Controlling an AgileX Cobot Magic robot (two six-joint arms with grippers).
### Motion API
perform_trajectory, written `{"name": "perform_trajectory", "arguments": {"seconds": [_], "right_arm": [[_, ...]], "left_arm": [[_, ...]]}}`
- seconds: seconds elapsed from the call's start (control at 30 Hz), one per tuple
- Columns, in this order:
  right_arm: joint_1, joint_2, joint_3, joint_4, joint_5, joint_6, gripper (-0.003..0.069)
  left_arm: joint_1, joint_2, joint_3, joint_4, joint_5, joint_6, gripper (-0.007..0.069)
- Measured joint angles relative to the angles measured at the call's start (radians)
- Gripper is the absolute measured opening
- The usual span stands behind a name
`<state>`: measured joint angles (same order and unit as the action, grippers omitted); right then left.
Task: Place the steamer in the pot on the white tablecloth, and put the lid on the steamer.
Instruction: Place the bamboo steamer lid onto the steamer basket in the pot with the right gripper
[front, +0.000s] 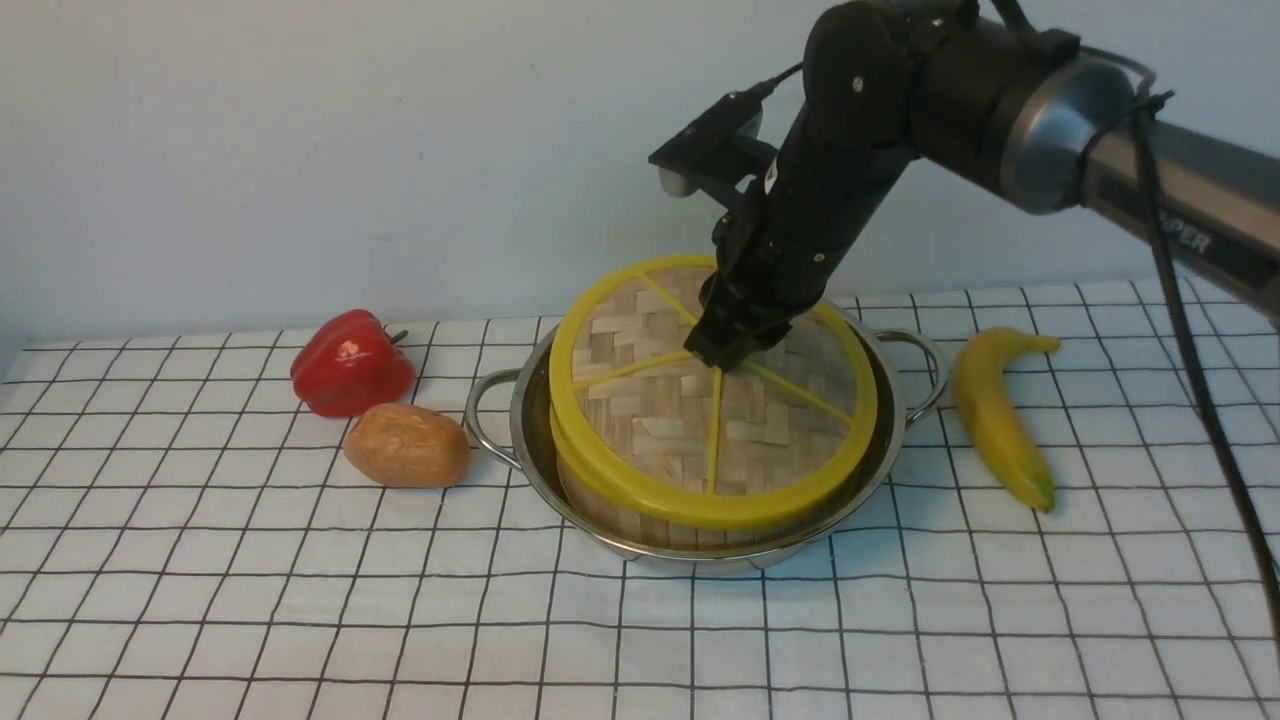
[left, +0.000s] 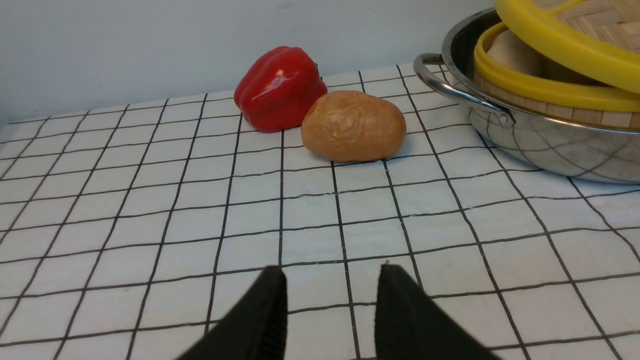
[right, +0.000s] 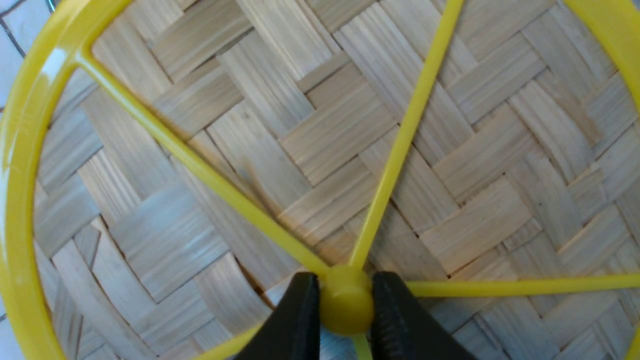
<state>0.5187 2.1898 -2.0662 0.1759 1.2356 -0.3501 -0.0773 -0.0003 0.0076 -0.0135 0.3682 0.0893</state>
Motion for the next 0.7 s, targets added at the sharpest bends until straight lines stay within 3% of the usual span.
{"name": "perform_trajectory", "arguments": {"seconds": [0.7], "right_arm": [[0.000, 0.000, 0.000, 0.012, -0.044, -0.100, 0.0147]], "left_arm": [[0.000, 0.000, 0.000, -0.001, 0.000, 0.000, 0.0243]]}}
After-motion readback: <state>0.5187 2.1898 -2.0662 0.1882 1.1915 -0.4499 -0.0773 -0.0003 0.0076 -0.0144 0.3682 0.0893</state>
